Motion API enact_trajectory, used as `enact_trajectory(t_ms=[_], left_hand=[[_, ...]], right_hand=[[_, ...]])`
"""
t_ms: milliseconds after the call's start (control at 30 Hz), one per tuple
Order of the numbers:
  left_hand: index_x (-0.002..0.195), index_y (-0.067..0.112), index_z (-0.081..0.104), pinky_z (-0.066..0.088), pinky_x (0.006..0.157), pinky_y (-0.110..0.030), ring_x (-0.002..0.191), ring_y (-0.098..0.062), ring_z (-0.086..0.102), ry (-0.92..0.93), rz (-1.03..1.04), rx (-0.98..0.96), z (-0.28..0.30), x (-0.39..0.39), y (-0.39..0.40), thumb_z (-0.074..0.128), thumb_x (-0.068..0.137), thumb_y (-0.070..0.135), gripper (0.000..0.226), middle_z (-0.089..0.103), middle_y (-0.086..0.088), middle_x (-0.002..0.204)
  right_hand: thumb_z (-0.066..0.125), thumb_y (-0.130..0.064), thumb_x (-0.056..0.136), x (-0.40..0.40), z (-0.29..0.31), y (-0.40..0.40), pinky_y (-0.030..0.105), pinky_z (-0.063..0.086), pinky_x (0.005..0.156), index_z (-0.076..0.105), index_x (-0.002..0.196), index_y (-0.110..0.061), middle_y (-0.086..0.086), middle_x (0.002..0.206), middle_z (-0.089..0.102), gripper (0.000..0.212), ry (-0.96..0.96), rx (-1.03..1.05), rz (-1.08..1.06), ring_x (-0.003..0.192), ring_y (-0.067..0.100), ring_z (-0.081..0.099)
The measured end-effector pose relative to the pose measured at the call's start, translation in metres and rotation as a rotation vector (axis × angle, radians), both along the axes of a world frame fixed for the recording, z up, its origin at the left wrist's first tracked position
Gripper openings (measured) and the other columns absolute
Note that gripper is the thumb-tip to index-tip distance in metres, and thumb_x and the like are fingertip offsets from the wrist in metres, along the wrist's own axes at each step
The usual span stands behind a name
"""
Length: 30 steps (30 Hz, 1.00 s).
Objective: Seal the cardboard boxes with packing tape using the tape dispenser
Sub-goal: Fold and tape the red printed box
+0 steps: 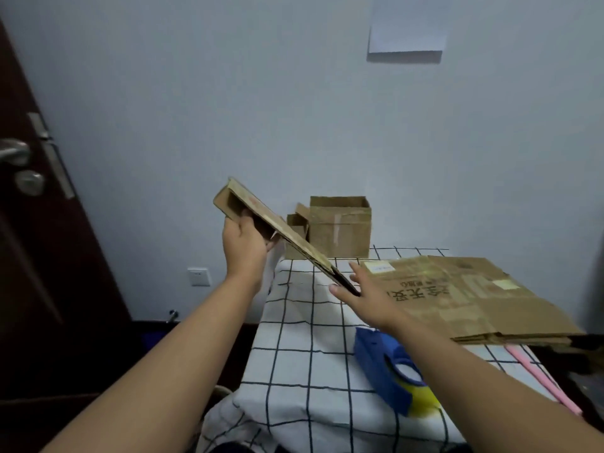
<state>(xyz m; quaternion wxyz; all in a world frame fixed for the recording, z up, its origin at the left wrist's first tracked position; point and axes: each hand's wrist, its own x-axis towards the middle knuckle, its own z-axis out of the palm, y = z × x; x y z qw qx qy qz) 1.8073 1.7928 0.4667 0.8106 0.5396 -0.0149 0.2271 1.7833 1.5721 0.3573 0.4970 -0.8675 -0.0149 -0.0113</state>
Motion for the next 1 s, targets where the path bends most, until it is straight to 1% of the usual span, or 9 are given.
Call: enact_trajectory(t_ms=[167,267,400,500,633,767,833,900,1000], left_hand=[[0.123,0.021,0.055,0.059,0.064,-0.031,0.102,-0.017,0.066,0.035,0.042,0.035,0.0,0.005,0.039,0.038,0.105,0.022,0.024,0.065,-0.004,0.118],[0.123,0.022,0.055,0.06,0.065,-0.033,0.102,-0.016,0.066,0.07,0.056,0.068,0.002,0.007,0.057,0.04,0.105,0.023,0.024,0.065,-0.001,0.117],[0.102,0.039,0.055,0.06,0.064,-0.031,0.095,-0.009,0.064,0.106,0.085,0.166,0.007,0.007,0.066,0.039,0.106,0.026,0.021,0.063,0.013,0.107],[0.102,0.036,0.054,0.058,0.065,-0.032,0.091,-0.01,0.061,0.124,0.121,0.268,0.011,0.011,0.068,0.038,0.105,0.026,0.02,0.062,0.013,0.1],[0.108,0.029,0.054,0.057,0.076,-0.04,0.091,-0.015,0.058,0.194,0.14,0.515,0.001,0.019,0.073,0.038,0.103,0.033,0.018,0.058,0.009,0.097],[0.097,0.027,0.059,0.044,0.065,-0.029,0.087,-0.01,0.056,0.261,0.126,0.651,-0.018,0.025,0.067,0.039,0.102,0.036,0.023,0.061,0.007,0.093],[0.09,0.027,0.06,0.043,0.064,-0.028,0.083,-0.008,0.057,0.295,0.107,0.648,-0.024,0.027,0.061,0.04,0.103,0.034,0.025,0.061,0.009,0.088],[0.08,0.026,0.06,0.047,0.067,-0.031,0.081,-0.015,0.061,0.338,0.091,0.607,-0.027,0.03,0.056,0.043,0.102,0.033,0.028,0.064,0.006,0.084],[0.091,0.021,0.063,0.048,0.067,-0.032,0.082,-0.024,0.061,0.422,0.053,0.475,-0.021,0.037,0.052,0.05,0.099,0.033,0.02,0.066,-0.003,0.09]], right_hand=[[0.061,-0.076,0.078,0.006,-0.004,0.03,0.033,0.045,0.097,0.031,0.153,-0.038,-0.01,0.14,0.049,0.089,0.001,0.019,-0.002,0.126,0.016,0.053],[0.058,-0.069,0.085,0.008,0.003,0.034,0.027,0.045,0.089,0.047,0.145,-0.034,-0.007,0.131,0.059,0.07,-0.031,0.077,-0.04,0.119,0.013,0.056],[0.056,-0.055,0.095,0.014,0.018,0.035,0.023,0.042,0.072,0.068,0.105,-0.045,-0.02,0.088,0.07,0.019,-0.106,0.008,-0.078,0.091,0.003,0.062],[0.053,-0.036,0.101,0.025,0.03,0.033,0.029,0.038,0.058,0.067,0.088,-0.027,-0.007,0.067,0.06,0.021,-0.138,0.01,-0.175,0.068,0.016,0.056],[0.049,-0.037,0.102,0.034,0.047,0.016,0.042,0.052,0.072,0.063,0.085,-0.013,0.008,0.081,0.064,0.033,-0.131,0.073,-0.33,0.08,0.03,0.063],[0.046,-0.034,0.102,0.045,0.069,-0.001,0.038,0.061,0.07,0.064,0.098,-0.002,0.018,0.1,0.066,0.036,-0.148,0.138,-0.41,0.081,0.031,0.067],[0.046,-0.031,0.102,0.05,0.079,-0.007,0.041,0.063,0.066,0.064,0.098,-0.003,0.018,0.1,0.065,0.034,-0.143,0.182,-0.41,0.08,0.032,0.069],[0.047,-0.029,0.101,0.052,0.084,-0.013,0.034,0.061,0.057,0.066,0.096,-0.003,0.018,0.099,0.066,0.032,-0.135,0.198,-0.391,0.079,0.033,0.07],[0.048,-0.027,0.099,0.056,0.088,-0.025,0.036,0.061,0.059,0.067,0.095,0.003,0.023,0.097,0.068,0.036,-0.116,0.191,-0.372,0.084,0.036,0.07]])
